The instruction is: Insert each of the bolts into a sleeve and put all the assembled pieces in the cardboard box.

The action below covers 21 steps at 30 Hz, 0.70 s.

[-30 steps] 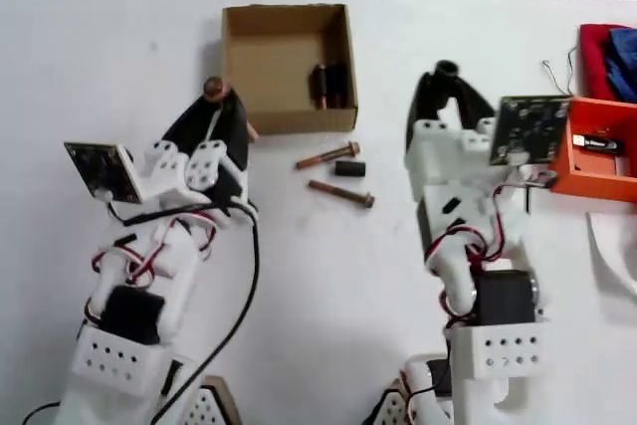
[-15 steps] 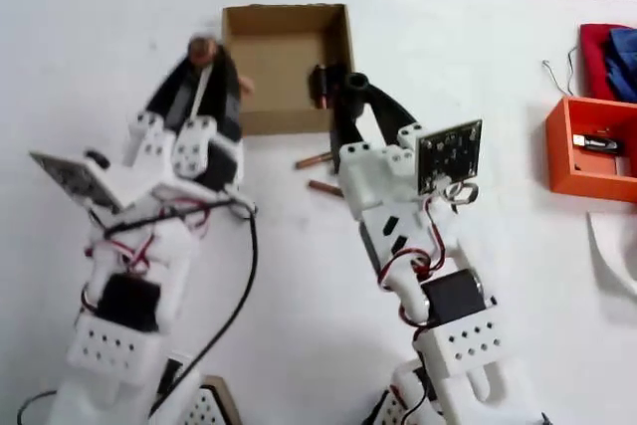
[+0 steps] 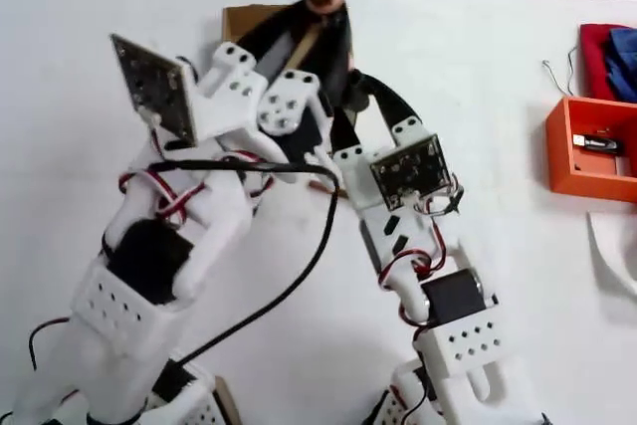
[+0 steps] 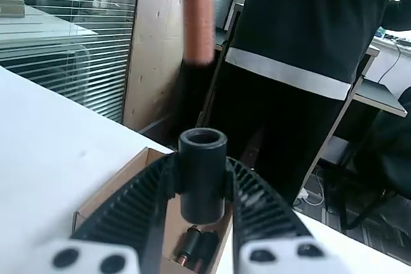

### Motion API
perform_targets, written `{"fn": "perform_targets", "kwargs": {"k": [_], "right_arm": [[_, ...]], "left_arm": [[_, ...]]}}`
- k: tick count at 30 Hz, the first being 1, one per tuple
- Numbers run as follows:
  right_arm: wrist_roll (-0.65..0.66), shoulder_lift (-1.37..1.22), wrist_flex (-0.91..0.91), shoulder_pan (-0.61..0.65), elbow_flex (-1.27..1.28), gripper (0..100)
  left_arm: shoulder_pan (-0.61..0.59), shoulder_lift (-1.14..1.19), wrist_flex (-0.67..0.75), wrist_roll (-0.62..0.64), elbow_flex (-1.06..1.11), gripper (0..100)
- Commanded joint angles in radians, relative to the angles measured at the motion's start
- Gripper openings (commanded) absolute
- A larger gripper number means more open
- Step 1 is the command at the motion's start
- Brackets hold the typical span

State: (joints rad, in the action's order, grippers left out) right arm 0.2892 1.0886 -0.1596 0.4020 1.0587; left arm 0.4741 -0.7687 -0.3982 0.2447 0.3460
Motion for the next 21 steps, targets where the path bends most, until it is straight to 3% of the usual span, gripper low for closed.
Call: {"fn": "perform_targets", "kwargs": {"k": [1,7,11,16,21], "right_arm": [[0.012,0.035,0.027,0.010,-0.009,2.3],[0.012,0.042,0.027,0.010,-0.009,2.3],[0.008,0.044,0.025,0.010,-0.009,2.3],[-0.097,0.044,0.024,0.005,-0.009,2.3],[-0.112,0.044,0.004,0.010,-0.009,2.3]], "left_arm": [[0.014,-0.003,-0.002,-0.006,-0.015,3],[0.014,-0.003,0.000,-0.006,0.045,3],[0.014,-0.003,0.092,-0.006,0.096,3],[0.014,-0.003,0.143,-0.006,0.136,3],[0.014,-0.003,0.146,-0.006,0.130,3]]}}
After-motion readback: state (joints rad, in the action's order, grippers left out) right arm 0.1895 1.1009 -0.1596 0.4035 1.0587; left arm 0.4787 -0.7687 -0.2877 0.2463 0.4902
